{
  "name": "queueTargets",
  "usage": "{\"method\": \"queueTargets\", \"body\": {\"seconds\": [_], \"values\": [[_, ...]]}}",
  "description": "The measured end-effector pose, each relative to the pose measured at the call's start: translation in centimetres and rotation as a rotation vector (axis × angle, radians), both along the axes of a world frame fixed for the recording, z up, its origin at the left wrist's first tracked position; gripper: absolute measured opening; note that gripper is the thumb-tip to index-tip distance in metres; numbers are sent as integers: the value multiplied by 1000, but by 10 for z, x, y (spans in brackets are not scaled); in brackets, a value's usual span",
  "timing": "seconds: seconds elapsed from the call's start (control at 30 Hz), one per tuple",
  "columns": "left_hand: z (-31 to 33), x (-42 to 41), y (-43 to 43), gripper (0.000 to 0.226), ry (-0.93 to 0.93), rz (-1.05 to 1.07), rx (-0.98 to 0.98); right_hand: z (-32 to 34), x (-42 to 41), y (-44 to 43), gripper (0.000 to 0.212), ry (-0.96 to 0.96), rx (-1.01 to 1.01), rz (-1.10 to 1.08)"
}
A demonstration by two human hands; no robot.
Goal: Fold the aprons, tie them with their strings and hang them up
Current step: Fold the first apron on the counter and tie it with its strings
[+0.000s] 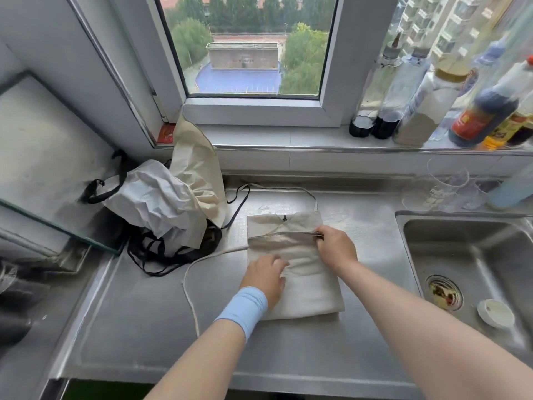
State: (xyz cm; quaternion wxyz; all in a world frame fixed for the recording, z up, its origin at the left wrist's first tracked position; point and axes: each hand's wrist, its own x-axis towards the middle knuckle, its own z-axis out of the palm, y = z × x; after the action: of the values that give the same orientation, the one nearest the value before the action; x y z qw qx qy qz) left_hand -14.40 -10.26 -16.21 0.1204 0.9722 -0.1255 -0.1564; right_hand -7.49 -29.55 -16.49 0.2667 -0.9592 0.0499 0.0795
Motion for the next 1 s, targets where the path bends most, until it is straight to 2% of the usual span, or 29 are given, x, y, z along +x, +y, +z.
{"method": "queueTargets", "body": {"seconds": [0.13,0.17,0.27,0.33,0.43,0.53,0.63,0.77,0.9,1.0], "values": [[-33,1,6,63,193,-65,161,-23,8,1,21,-17,152,-4],[-39,2,8,65,199,-62,181,-26,6,1,26,-57,131,13],[-50,8,12,67,151,-58,214,-34,-7,2,53,-280,-139,218],[-54,11,12,69,131,-26,225,-40,-24,7,59,-357,-193,395],[-59,9,12,70,103,-7,239,-59,-48,10,59,-220,-245,595],[-58,1,21,69,-2,-33,173,-77,-65,3,66,-98,-304,653],[-61,-14,32,69,20,-152,161,-79,-77,-4,73,-83,-311,667],[-66,-29,35,80,57,-143,137,-67,-88,-10,87,-64,-309,782],[-53,-33,28,71,15,-190,190,-54,-92,-16,100,-9,-350,860],[-41,-38,20,63,-58,-250,140,-43,-89,-18,99,9,-440,930]]}}
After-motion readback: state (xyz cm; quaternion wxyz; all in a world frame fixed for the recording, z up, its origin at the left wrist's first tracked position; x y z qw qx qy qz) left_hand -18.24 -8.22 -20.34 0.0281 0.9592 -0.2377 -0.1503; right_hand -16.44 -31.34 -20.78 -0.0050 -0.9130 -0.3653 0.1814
